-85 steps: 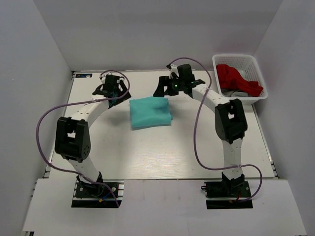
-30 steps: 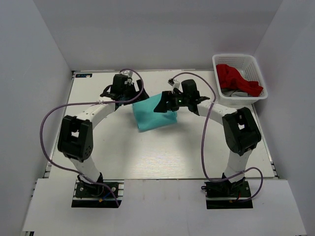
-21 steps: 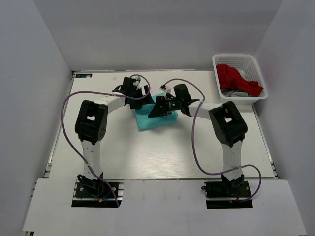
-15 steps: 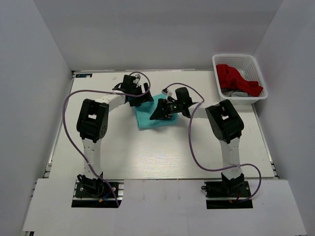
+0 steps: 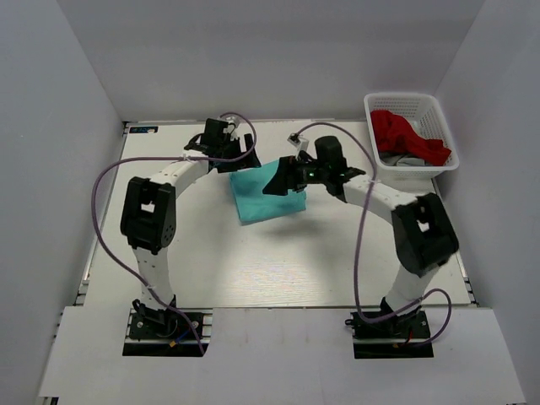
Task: Fold and stack the t-shirts
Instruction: Smooth out wrinkles on the folded tshirt, then put the neatly folded tshirt into the corner of the board with the left arm
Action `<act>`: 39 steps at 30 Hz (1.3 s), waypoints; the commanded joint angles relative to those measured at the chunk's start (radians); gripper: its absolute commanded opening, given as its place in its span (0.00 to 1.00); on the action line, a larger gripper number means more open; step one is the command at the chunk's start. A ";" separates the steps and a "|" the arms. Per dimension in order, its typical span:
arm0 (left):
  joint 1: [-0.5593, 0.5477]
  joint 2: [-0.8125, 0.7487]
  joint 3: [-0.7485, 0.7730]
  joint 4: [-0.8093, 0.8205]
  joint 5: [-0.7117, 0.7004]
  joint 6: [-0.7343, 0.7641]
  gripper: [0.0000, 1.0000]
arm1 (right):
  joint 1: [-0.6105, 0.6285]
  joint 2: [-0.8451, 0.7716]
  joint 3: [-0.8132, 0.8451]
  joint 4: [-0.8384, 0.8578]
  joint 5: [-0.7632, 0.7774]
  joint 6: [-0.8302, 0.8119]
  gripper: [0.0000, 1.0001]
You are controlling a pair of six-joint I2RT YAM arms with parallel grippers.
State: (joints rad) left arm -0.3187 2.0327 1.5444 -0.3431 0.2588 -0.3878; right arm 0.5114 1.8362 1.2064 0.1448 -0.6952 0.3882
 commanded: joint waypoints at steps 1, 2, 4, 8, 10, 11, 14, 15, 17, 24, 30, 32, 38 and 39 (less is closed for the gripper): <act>-0.013 -0.157 -0.070 -0.025 -0.007 -0.002 1.00 | -0.005 -0.139 -0.099 0.056 0.049 0.014 0.90; -0.013 -0.166 -0.092 -0.052 -0.048 -0.022 1.00 | -0.004 -0.184 -0.134 0.053 0.075 0.015 0.90; -0.013 -0.190 -0.154 -0.094 -0.148 -0.092 1.00 | -0.005 -0.209 -0.192 0.049 0.112 0.032 0.90; -0.013 -0.213 -0.286 -0.117 -0.259 -0.203 1.00 | -0.008 -0.299 -0.272 0.004 0.238 0.043 0.90; -0.013 -0.213 -0.303 -0.088 -0.259 -0.249 0.87 | -0.010 -0.330 -0.280 -0.007 0.299 0.035 0.90; -0.013 -0.203 -0.314 -0.088 -0.259 -0.259 0.84 | -0.010 -0.334 -0.286 -0.017 0.306 0.038 0.90; -0.022 -0.151 -0.305 -0.062 -0.240 -0.260 0.68 | -0.011 -0.345 -0.297 -0.039 0.313 0.037 0.90; -0.022 -0.135 -0.305 -0.053 -0.215 -0.249 0.61 | -0.011 -0.351 -0.300 -0.040 0.322 0.037 0.90; -0.031 -0.083 -0.278 -0.042 -0.202 -0.238 0.42 | -0.011 -0.353 -0.307 -0.044 0.332 0.040 0.90; -0.003 0.027 -0.086 -0.221 -0.499 -0.134 0.00 | -0.031 -0.370 -0.321 -0.106 0.434 0.018 0.90; 0.104 0.144 0.133 -0.364 -0.822 0.010 0.00 | -0.051 -0.359 -0.306 -0.172 0.516 -0.038 0.90; 0.157 0.164 0.172 -0.315 -0.836 0.088 0.00 | -0.056 -0.359 -0.291 -0.195 0.516 -0.072 0.90; 0.282 0.299 0.328 -0.212 -0.872 0.305 0.00 | -0.062 -0.325 -0.203 -0.244 0.614 -0.141 0.90; 0.299 0.332 0.426 -0.233 -0.882 0.316 0.00 | -0.068 -0.318 -0.193 -0.257 0.638 -0.147 0.90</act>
State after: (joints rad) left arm -0.0574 2.3234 1.8446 -0.5964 -0.5499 -0.1890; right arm 0.4519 1.5036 0.9386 -0.0895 -0.1398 0.3016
